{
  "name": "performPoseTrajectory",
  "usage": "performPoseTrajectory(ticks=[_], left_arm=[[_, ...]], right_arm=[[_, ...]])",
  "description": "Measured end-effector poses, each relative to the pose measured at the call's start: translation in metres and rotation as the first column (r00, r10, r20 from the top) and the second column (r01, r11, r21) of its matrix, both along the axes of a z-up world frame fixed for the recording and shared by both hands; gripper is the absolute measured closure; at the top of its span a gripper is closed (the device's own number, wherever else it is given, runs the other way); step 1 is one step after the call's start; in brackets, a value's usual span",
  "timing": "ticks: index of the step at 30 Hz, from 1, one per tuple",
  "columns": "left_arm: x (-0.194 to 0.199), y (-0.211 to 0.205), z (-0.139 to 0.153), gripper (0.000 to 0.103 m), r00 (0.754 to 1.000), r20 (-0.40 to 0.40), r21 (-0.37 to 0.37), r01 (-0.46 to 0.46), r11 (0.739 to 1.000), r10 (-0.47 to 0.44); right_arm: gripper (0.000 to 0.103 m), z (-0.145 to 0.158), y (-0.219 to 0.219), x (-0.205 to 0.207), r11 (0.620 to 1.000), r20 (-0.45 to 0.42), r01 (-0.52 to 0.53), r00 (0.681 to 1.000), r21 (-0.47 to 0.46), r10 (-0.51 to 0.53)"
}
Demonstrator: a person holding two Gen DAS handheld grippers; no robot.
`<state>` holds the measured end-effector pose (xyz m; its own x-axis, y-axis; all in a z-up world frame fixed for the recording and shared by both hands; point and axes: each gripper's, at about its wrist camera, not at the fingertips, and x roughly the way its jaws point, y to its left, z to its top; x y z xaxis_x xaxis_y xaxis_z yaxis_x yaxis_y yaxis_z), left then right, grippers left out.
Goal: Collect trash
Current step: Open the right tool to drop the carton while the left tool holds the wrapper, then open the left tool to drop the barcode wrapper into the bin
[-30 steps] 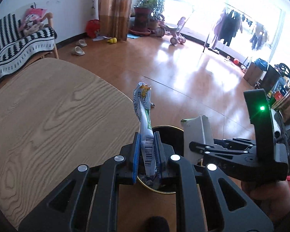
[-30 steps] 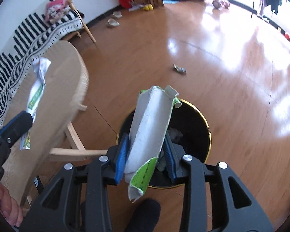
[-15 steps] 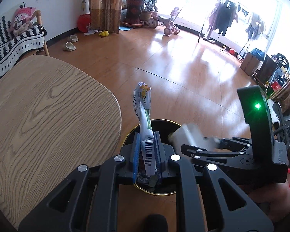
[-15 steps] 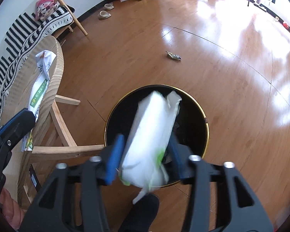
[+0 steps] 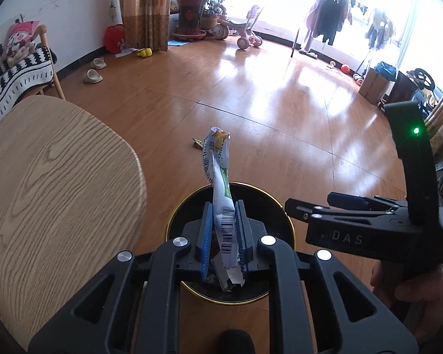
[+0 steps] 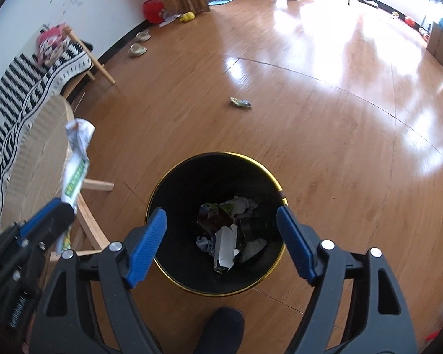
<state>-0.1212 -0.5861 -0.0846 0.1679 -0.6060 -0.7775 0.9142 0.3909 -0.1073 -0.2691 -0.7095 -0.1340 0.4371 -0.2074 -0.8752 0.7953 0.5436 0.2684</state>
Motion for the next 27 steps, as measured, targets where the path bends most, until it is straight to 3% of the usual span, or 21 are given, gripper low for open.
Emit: performPoseTrajectory(ticks=[3, 5, 6, 7, 12, 17, 23, 27], left_arm=[[0.0, -0.003, -0.001, 0.086, 1.0, -0.001, -0.004, 0.006, 1.0, -0.006], [0.0, -0.004, -0.001, 0.07, 1.0, 0.001, 0.001, 0.001, 1.0, -0.001], [0.0, -0.003, 0.0, 0.052, 1.0, 0.005, -0.003, -0.006, 1.0, 0.006], [0.0, -0.001, 0.002, 0.042, 1.0, 0.009, -0.01, -0.013, 1.0, 0.013], [0.007, 0.014, 0.014, 0.031, 0.999, 0.031, -0.026, -0.034, 0.999, 0.035], [0.034, 0.055, 0.038, 0.018, 0.988, 0.057, -0.051, -0.142, 0.989, 0.145], [0.088, 0.146, 0.066, 0.011, 0.935, 0.109, -0.054, -0.333, 0.941, 0.337], [0.126, 0.225, 0.079, 0.011, 0.86, 0.144, -0.035, -0.49, 0.871, 0.489]], right_arm=[[0.024, 0.003, -0.004, -0.005, 1.0, 0.014, 0.018, 1.0, -0.006, -0.018], [0.024, 0.005, -0.007, -0.007, 1.0, 0.024, 0.028, 0.999, -0.01, -0.028], [0.024, 0.007, -0.008, -0.008, 0.999, 0.023, 0.032, 0.999, -0.013, -0.032], [0.023, 0.009, -0.009, -0.008, 0.999, 0.025, 0.034, 0.999, -0.014, -0.033], [0.021, 0.031, 0.001, -0.002, 0.997, 0.038, 0.015, 0.999, -0.072, -0.012], [0.016, 0.058, 0.032, 0.028, 0.987, 0.069, -0.07, 0.994, -0.142, 0.081], [0.013, 0.094, 0.097, 0.094, 0.945, 0.105, -0.24, 0.958, -0.223, 0.268], [0.012, 0.113, 0.161, 0.147, 0.889, 0.127, -0.377, 0.899, -0.258, 0.418]])
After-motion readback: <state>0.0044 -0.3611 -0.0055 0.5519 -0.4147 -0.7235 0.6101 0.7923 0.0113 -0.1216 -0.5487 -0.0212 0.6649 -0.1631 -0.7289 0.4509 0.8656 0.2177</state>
